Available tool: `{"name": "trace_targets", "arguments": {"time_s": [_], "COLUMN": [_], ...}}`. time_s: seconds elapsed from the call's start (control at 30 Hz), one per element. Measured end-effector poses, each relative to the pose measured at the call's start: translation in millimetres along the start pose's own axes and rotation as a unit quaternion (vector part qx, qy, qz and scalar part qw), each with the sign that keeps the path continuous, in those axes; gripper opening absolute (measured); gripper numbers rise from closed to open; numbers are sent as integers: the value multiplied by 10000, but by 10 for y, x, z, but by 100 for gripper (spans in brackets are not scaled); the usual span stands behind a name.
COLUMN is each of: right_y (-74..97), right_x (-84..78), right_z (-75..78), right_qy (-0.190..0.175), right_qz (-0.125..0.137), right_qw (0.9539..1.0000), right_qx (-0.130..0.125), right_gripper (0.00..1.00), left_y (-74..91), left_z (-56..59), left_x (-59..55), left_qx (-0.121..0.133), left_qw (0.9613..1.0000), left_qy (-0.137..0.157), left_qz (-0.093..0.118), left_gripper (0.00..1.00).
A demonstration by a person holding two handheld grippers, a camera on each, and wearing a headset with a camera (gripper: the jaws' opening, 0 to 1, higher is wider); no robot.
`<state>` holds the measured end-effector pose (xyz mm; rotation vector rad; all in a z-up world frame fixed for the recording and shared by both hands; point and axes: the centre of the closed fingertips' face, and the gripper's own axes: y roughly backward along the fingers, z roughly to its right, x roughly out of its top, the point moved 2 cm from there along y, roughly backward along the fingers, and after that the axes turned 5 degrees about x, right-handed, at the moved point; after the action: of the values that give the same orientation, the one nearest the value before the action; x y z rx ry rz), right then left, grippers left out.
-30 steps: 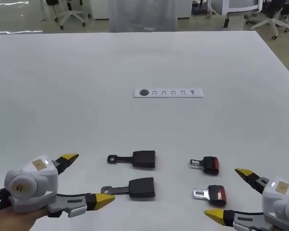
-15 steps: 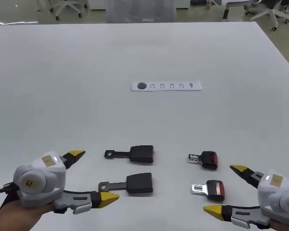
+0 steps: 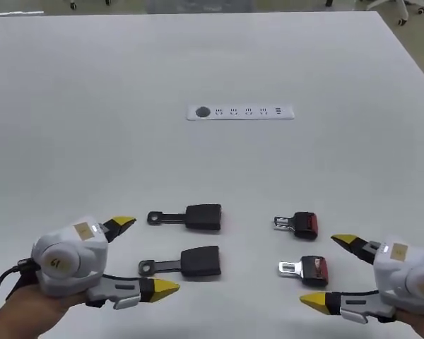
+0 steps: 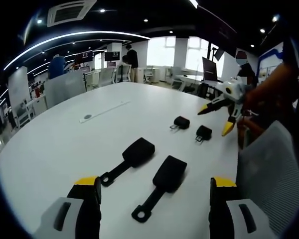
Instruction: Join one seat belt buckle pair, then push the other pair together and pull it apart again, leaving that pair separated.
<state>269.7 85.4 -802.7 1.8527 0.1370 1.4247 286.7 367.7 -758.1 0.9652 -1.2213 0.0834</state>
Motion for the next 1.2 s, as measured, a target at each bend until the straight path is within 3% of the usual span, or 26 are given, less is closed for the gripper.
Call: {"name": "trace_targets", "arguments": {"time_s": [0.5, 0.83, 1.1, 1.2], "right_y": [-107, -187, -237, -242], "right_x": [-135, -206, -257, -301], "right_z": [27, 68, 65, 58], "right_qy": [180, 293, 380, 458], "right_qz": [-393, -561, -707, -845], "right_qw": [9982, 9957, 9924, 9899], "right_qx": [423, 679, 936, 1040], "right_gripper": [75, 67, 60, 57], "left_y": [-363, -582, -716, -755], "left_z": [183, 202, 278, 299], "left_x": [-151, -268, -345, -357], "left_qx": [-531, -722, -937, -1039], "left_qw": [9972, 9945, 9907, 9874], "left_qy": [-328, -434, -620, -849], "left_qz": [-406, -624, -768, -834], "left_gripper": [84, 81, 76, 69]}}
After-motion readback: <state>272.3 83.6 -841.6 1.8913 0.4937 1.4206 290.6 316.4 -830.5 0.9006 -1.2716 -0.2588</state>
